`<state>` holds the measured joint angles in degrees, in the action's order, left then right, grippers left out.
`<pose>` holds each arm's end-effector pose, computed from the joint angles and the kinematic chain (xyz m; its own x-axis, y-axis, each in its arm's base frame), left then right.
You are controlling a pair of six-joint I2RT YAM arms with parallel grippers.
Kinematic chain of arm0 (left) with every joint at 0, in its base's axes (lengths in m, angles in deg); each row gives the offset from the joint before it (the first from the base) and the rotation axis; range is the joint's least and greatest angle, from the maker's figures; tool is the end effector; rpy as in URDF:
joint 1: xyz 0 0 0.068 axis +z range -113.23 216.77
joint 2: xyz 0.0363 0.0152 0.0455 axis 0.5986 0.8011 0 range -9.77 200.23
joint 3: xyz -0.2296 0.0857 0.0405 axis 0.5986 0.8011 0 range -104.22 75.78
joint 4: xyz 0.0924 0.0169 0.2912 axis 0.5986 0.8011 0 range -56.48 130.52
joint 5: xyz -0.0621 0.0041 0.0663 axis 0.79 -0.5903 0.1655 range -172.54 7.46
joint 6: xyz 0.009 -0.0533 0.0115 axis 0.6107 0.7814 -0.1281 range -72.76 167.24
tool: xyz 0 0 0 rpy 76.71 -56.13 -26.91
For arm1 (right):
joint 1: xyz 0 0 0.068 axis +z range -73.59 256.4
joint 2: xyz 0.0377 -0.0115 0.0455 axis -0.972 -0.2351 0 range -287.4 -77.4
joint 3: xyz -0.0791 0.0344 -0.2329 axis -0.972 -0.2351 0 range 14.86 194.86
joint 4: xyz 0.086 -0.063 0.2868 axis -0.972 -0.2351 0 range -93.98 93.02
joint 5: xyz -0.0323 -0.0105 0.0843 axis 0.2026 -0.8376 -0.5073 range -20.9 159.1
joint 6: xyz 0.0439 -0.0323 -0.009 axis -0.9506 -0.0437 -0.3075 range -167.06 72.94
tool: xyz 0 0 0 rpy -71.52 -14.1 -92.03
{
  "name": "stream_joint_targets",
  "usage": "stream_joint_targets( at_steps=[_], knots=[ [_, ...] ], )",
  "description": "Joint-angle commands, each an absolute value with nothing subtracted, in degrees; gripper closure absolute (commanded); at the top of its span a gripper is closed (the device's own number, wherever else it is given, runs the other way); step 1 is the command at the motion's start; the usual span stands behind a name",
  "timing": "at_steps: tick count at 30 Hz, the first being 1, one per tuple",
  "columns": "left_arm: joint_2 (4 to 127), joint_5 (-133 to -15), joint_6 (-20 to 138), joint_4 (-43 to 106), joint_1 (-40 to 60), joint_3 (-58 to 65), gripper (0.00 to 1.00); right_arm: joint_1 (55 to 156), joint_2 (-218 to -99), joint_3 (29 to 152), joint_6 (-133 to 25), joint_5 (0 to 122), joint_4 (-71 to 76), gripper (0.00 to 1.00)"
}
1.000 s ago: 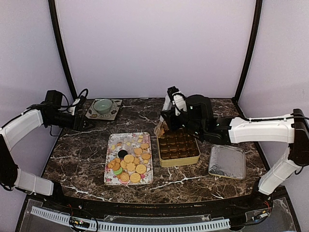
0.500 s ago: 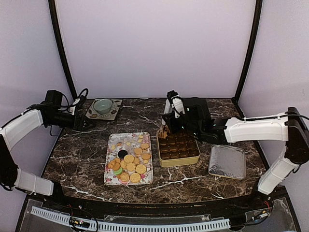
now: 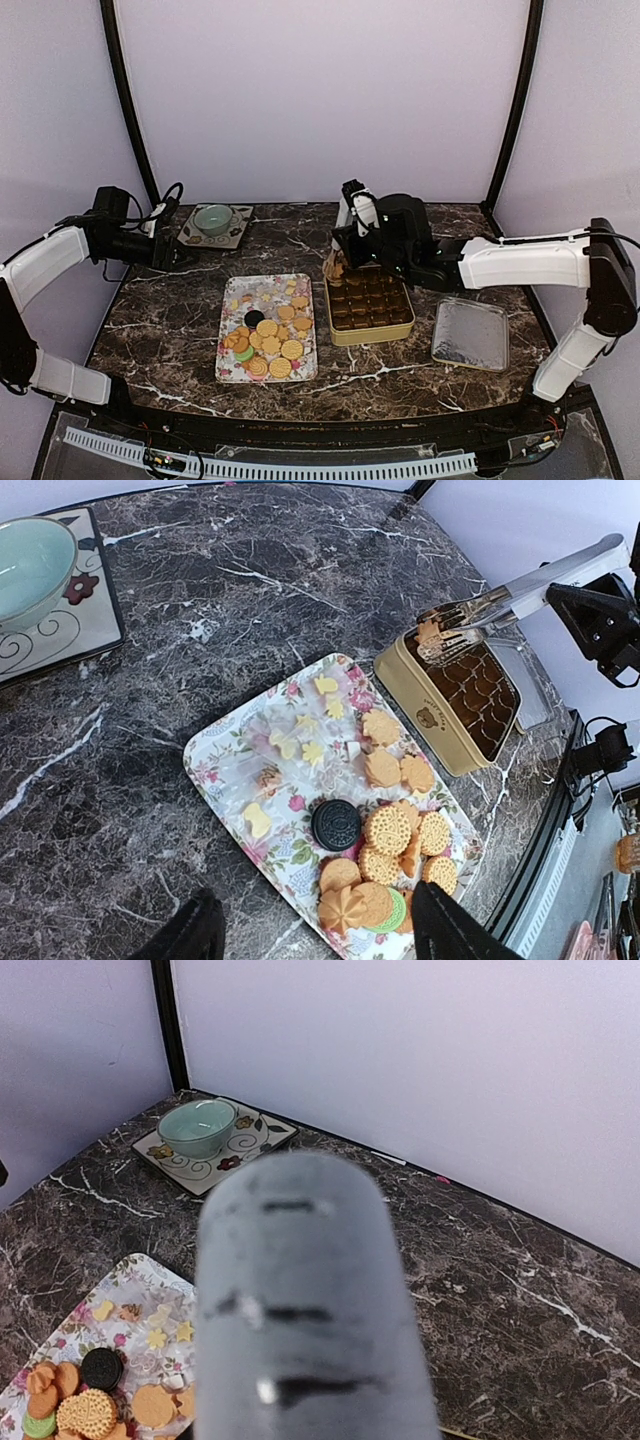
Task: Pack the cookies
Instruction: Place the fake cookies in the empty pocket of the box.
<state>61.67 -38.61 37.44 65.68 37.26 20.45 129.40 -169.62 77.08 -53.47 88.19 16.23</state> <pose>0.3087 -0.0234 0.2410 -0.6579 0.1170 -0.7440 0.5759 0.7147 -0.3969 0.2607 0.3256 0.2263 -0.2362 -0.1378 -0.9619 -0.5433 0.8394 0.0131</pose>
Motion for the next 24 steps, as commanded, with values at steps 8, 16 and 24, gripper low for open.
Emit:
stream_joint_targets(
  at_steps=[8, 16, 24],
  knots=[
    [59.84, -37.17, 37.58, 65.59, 37.56, 20.60, 0.33, 129.05, -170.90, 77.80, -53.56, 87.42, 19.88, 0.61],
    [59.80, -36.54, 37.85, 65.71, 37.54, 20.33, 0.33, 129.05, -170.56, 78.82, -52.98, 87.16, 19.44, 0.54],
    [59.67, -36.64, 37.85, 65.68, 37.54, 20.35, 0.33, 130.73, -166.43, 79.69, -52.77, 84.34, 17.72, 0.59]
  ],
)
